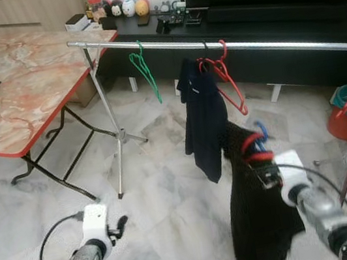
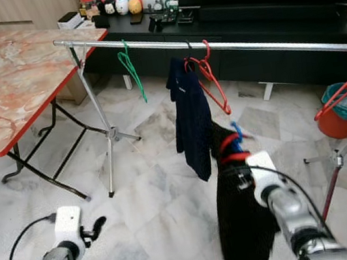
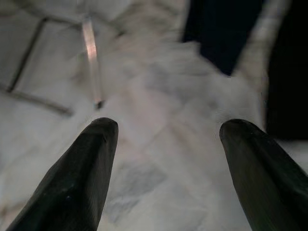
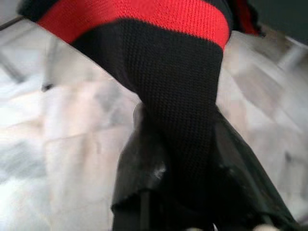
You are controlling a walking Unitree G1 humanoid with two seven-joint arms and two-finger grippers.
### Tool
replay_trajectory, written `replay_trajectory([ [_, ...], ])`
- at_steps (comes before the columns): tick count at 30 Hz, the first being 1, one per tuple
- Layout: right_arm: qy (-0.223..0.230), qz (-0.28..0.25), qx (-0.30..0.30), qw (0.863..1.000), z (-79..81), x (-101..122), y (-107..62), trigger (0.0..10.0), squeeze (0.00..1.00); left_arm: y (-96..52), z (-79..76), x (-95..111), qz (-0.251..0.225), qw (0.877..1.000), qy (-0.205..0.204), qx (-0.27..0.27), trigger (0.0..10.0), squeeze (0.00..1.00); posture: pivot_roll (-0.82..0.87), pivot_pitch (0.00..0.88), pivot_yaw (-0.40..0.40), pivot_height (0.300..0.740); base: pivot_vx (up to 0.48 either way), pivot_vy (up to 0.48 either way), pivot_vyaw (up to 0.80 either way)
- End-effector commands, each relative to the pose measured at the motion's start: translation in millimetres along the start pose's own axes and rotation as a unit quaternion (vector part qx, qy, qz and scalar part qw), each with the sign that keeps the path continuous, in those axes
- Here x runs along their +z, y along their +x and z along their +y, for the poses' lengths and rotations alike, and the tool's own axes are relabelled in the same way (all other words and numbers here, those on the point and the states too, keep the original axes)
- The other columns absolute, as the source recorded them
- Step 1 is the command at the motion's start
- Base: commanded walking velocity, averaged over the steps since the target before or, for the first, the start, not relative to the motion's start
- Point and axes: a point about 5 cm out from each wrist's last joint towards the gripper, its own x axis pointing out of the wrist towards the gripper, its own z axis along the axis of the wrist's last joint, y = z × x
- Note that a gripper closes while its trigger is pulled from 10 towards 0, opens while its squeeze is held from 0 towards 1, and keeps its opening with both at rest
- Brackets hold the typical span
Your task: Hang hanger
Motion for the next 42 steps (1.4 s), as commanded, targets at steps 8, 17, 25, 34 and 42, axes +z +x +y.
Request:
replay_trajectory([
  [8, -0.131, 0.000, 0.177, 0.975, 23.0, 7.6, -0.8, 10.0, 0.00, 3.8, 3.3, 37.8, -0.053, 0.990, 0.061, -0.111, 10.0, 0.00, 0.04, 0.026, -0.007, 0.740, 0.000, 0.000, 0.00],
  [17, -0.148, -0.013, 0.305, 0.941, 20.8, 24.4, -10.3, 10.0, 0.00, -25.7, 0.3, 60.0, -0.041, 0.941, 0.121, -0.312, 10.0, 0.00, 0.05, 0.034, -0.009, 0.740, 0.000, 0.000, 0.00],
  [25, -0.016, -0.140, 0.109, 0.984, 0.8, 68.2, 9.3, 10.0, 0.00, -1.8, -2.8, 66.0, -0.102, 0.978, 0.065, -0.172, 10.0, 0.00, 0.06, 0.027, -0.022, 0.740, 0.000, 0.000, 0.00],
  [34, 0.137, -0.106, -0.036, 0.984, 22.1, 14.9, 8.6, 10.0, 0.00, 4.5, -9.7, 27.0, -0.061, 0.994, -0.094, 0.018, 10.0, 0.00, 0.04, 0.027, -0.014, 0.740, 0.000, 0.000, 0.00],
  [42, 0.184, 0.094, -0.152, 0.966, 36.5, -74.8, -19.9, 10.0, 0.00, -13.0, -9.7, -36.2, 0.058, 0.986, -0.136, 0.079, 10.0, 0.00, 0.04, 0.015, -0.001, 0.740, 0.000, 0.000, 0.00],
])
